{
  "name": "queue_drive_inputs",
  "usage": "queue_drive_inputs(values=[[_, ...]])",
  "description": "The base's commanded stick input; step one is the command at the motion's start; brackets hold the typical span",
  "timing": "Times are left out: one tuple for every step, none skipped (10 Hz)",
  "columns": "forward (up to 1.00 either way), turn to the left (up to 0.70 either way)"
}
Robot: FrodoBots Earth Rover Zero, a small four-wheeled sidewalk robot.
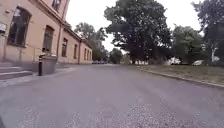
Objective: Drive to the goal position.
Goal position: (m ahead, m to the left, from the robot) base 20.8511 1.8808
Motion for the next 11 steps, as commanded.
queue_drive_inputs(values=[[0.45, 0.0], [0.45, 0.0], [0.45, 0.0], [0.45, 0.0], [0.45, 0.0], [0.45, 0.0], [0.45, 0.0], [0.45, 0.0], [0.45, 0.0], [0.45, 0.0], [0.45, 0.0]])
